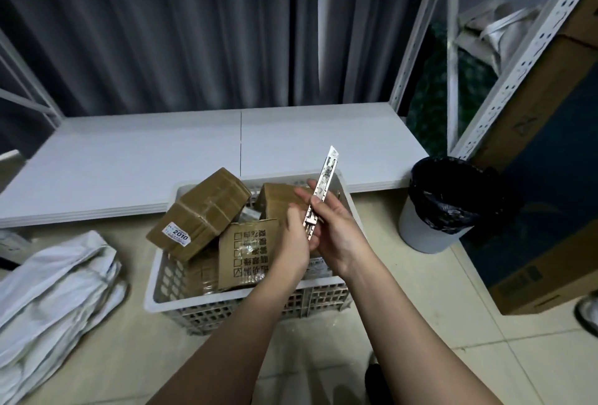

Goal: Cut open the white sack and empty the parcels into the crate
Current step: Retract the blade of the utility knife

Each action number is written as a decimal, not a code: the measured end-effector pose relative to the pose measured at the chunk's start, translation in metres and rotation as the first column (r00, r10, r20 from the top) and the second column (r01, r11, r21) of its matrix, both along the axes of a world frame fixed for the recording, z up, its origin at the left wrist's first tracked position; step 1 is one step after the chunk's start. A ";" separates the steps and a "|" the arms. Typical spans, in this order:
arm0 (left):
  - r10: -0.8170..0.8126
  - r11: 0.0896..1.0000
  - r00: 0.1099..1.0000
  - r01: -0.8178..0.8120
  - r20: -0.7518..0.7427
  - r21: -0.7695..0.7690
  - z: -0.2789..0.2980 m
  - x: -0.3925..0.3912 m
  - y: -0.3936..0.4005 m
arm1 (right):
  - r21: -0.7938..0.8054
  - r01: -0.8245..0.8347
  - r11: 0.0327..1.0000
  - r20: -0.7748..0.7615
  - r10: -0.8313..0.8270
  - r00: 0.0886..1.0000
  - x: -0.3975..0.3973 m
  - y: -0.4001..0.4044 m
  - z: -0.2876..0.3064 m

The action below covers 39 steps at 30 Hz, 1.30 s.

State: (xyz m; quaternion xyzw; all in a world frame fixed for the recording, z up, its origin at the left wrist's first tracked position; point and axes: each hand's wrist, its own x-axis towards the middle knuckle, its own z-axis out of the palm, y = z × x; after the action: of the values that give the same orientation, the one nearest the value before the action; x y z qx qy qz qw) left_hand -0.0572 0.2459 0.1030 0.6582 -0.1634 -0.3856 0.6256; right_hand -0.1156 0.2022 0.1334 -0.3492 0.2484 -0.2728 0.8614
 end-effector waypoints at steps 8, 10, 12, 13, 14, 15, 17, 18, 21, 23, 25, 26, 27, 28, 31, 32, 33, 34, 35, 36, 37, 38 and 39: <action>-0.013 1.000 0.999 0.013 -0.050 -0.001 0.002 -0.002 0.005 | 0.020 -0.055 0.998 -0.065 0.057 0.996 -0.004 0.006 -0.004; -0.019 1.000 0.999 0.019 -0.028 0.020 0.001 -0.003 0.006 | 0.008 -0.050 0.999 -0.066 0.050 0.997 -0.003 0.006 -0.005; -0.018 1.000 0.999 0.019 -0.042 0.020 0.001 -0.003 0.008 | 0.031 -0.047 0.998 -0.048 0.049 0.998 -0.004 0.006 -0.004; -0.011 1.000 0.998 0.011 -0.061 0.012 0.003 -0.004 0.008 | 0.040 -0.053 0.998 -0.034 0.055 0.998 -0.004 0.006 -0.002; -0.005 1.000 0.997 0.004 -0.079 -0.009 0.005 -0.005 0.008 | 0.039 -0.063 0.997 -0.029 0.064 0.997 -0.005 0.005 -0.002; -0.003 1.000 0.997 0.001 -0.080 -0.023 0.007 -0.006 0.008 | 0.033 -0.077 0.996 -0.028 0.078 0.997 -0.005 0.003 -0.002; 0.012 0.999 1.000 -0.013 -0.027 -0.030 0.009 -0.008 0.006 | 0.000 -0.101 0.995 -0.036 0.101 0.994 -0.005 0.000 -0.002; 0.025 0.999 1.000 -0.025 -0.009 -0.035 0.007 -0.008 0.005 | -0.026 -0.112 0.993 -0.047 0.111 0.993 -0.005 -0.001 -0.003; 0.050 0.998 0.998 -0.051 -0.027 -0.022 0.007 -0.009 0.006 | -0.095 -0.150 0.984 -0.087 0.142 0.986 -0.006 -0.001 -0.006; 0.069 0.998 0.997 -0.069 -0.040 -0.001 0.008 -0.009 0.007 | -0.094 -0.171 0.981 -0.076 0.164 0.984 -0.007 0.001 -0.007; 0.078 0.997 0.995 -0.078 -0.068 0.005 0.010 -0.010 0.008 | -0.072 -0.179 0.981 -0.066 0.175 0.982 -0.007 0.002 -0.007; 0.079 0.997 0.993 -0.079 -0.088 -0.001 0.012 -0.010 0.009 | -0.054 -0.185 0.981 -0.061 0.182 0.981 -0.008 0.002 -0.007; 0.078 0.997 0.990 -0.079 -0.116 -0.009 0.014 -0.011 0.009 | -0.035 -0.194 0.980 -0.060 0.192 0.980 -0.010 0.002 -0.006; 0.076 0.997 0.988 -0.079 -0.137 -0.011 0.015 -0.012 0.010 | -0.021 -0.201 0.979 -0.067 0.199 0.978 -0.010 0.001 -0.006; 0.077 0.997 0.979 -0.080 -0.189 -0.012 0.018 -0.016 0.014 | -0.047 -0.175 0.983 -0.181 0.164 0.970 -0.008 0.004 -0.007; 0.079 0.997 0.977 -0.082 -0.197 -0.008 0.019 -0.016 0.014 | -0.075 -0.148 0.986 -0.235 0.127 0.964 -0.006 0.007 -0.006; 0.081 0.997 0.976 -0.084 -0.202 -0.002 0.020 -0.017 0.014 | -0.114 -0.123 0.986 -0.290 0.085 0.953 -0.004 0.011 -0.004; 0.091 0.996 0.975 -0.091 -0.204 0.008 0.021 -0.016 0.014 | -0.153 -0.101 0.983 -0.335 0.045 0.941 -0.002 0.015 -0.002; 0.100 0.995 0.970 -0.100 -0.221 0.011 0.023 -0.017 0.014 | -0.188 -0.079 0.979 -0.374 0.004 0.927 -0.001 0.018 -0.001; 0.111 0.994 0.965 -0.113 -0.236 0.008 0.024 -0.017 0.013 | -0.213 -0.069 0.975 -0.405 -0.024 0.914 0.000 0.019 -0.002; 0.123 0.992 0.962 -0.124 -0.242 0.012 0.024 -0.017 0.013 | -0.223 -0.074 0.972 -0.420 -0.028 0.907 0.000 0.020 -0.003; 0.133 0.991 0.963 -0.133 -0.236 0.016 0.024 -0.017 0.013 | -0.226 -0.088 0.970 -0.420 -0.016 0.907 0.000 0.020 -0.004; 0.138 0.990 0.963 -0.138 -0.232 0.020 0.025 -0.016 0.013 | -0.218 -0.115 0.969 -0.411 0.015 0.912 0.000 0.020 -0.006</action>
State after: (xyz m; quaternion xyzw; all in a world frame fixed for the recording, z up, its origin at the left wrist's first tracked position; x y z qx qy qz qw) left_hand -0.0737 0.2594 0.1279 0.6192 -0.0421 -0.4159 0.6647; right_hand -0.1153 0.2226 0.1278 -0.5067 0.3754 -0.1931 0.7517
